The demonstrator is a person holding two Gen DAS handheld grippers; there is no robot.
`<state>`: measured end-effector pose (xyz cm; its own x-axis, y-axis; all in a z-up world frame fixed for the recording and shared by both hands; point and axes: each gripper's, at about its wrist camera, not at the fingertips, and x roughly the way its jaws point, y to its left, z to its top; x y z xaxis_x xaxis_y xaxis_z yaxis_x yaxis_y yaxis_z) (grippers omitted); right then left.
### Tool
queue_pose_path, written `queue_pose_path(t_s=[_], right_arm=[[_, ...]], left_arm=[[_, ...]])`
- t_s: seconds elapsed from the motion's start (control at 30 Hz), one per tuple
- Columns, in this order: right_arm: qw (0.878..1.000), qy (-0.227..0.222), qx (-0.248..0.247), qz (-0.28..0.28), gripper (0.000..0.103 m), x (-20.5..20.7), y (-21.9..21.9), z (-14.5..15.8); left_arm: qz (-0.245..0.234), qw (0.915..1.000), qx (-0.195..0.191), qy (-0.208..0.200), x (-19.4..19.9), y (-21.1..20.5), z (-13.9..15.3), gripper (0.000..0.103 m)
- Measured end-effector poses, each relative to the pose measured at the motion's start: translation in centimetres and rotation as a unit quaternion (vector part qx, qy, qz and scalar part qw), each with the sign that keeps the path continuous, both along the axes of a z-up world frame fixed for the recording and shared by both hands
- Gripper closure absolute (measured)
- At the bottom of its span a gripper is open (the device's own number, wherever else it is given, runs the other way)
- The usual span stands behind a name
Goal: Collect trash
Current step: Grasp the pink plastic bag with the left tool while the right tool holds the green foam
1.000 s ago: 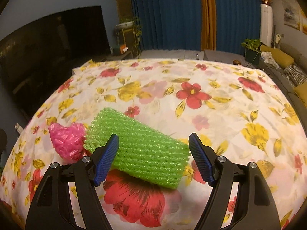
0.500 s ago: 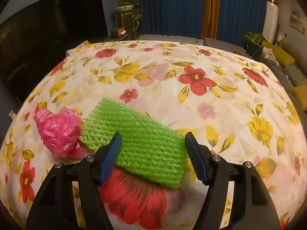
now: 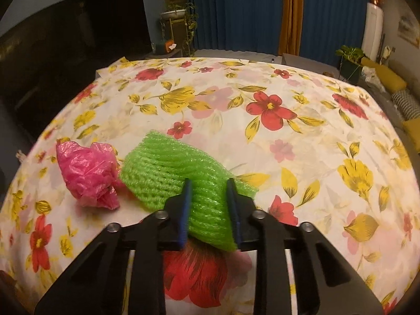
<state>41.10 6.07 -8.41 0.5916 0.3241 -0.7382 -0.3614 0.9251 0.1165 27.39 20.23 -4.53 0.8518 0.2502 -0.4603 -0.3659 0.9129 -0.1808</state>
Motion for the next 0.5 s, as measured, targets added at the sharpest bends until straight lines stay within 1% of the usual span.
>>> queue_pose_path(t_s=[0.07, 0.13, 0.27, 0.33, 0.5], right_arm=[[1.0, -0.002, 0.014, -0.003, 0.084, -0.3, -0.5, 0.2], [1.0, -0.011, 0.028, -0.008, 0.085, -0.7, -1.3, 0.6], [0.999, -0.046, 0.019, -0.016, 0.086, -1.9, -2.1, 1.6], [0.998, -0.052, 0.031, -0.02, 0.086, -2.3, -3.0, 2.3], [0.995, -0.065, 0.065, -0.036, 0.086, -2.4, -5.5, 4.1]], left_arm=[[-0.006, 1.0, 0.002, 0.002, 0.1, -0.2, -0.1, 0.007], [-0.011, 0.9999, 0.003, 0.006, 0.3, -0.4, -0.2, 0.007], [-0.037, 0.9992, -0.012, 0.008, 0.8, -0.7, -0.4, 0.007], [-0.049, 0.9986, -0.019, 0.008, 1.1, -0.9, -0.4, 0.007], [-0.056, 0.9973, -0.038, 0.029, 2.9, -1.0, -0.5, 0.007]])
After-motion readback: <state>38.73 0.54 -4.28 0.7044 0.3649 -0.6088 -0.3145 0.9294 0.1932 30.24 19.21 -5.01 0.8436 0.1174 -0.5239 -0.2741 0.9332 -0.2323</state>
